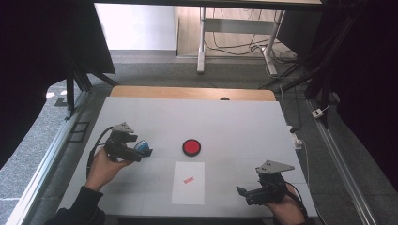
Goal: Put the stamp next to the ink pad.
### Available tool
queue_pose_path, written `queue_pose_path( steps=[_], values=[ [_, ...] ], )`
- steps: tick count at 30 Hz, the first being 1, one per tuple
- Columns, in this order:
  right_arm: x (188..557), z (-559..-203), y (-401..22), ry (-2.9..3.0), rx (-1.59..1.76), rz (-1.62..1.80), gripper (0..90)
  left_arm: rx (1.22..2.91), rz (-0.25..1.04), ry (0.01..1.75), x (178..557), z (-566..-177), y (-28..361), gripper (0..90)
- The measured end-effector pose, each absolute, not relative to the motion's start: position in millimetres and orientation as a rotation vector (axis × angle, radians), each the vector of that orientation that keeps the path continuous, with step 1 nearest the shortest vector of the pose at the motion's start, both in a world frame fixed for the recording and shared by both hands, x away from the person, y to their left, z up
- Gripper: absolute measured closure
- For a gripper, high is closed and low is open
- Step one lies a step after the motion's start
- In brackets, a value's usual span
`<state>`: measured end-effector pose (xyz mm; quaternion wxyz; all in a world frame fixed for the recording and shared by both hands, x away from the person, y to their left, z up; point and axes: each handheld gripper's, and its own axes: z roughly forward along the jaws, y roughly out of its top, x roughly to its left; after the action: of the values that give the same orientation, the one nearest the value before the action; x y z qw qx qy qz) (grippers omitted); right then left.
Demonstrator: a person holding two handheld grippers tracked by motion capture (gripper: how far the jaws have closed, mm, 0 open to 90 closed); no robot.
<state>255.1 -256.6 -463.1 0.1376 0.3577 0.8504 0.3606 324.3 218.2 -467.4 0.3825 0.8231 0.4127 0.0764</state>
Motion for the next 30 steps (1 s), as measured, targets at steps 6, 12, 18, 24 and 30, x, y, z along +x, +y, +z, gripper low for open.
queue_pose_path(
  steps=[6,12,18,24,30],
  values=[
    [255.0,-463.1,-256.6,2.462,1.029,1.044,1.0,2.053,0.181,1.068,311.7,-459.2,220.0,4.8],
    [255.0,-463.1,-256.2,2.465,1.027,1.043,1.1,2.046,0.19,1.071,299.0,-455.5,222.8,4.2],
    [255.1,-463.0,-256.4,2.465,1.03,1.046,1.1,2.041,0.184,1.058,284.9,-453.9,225.7,2.3],
    [255.2,-462.8,-257.3,2.462,1.039,1.054,1.0,2.012,0.185,1.057,267.3,-452.5,230.7,0.0],
    [255.3,-462.6,-257.5,2.463,1.046,1.054,1.0,1.971,0.171,1.056,249.3,-452.4,237.3,0.0]
  ],
)
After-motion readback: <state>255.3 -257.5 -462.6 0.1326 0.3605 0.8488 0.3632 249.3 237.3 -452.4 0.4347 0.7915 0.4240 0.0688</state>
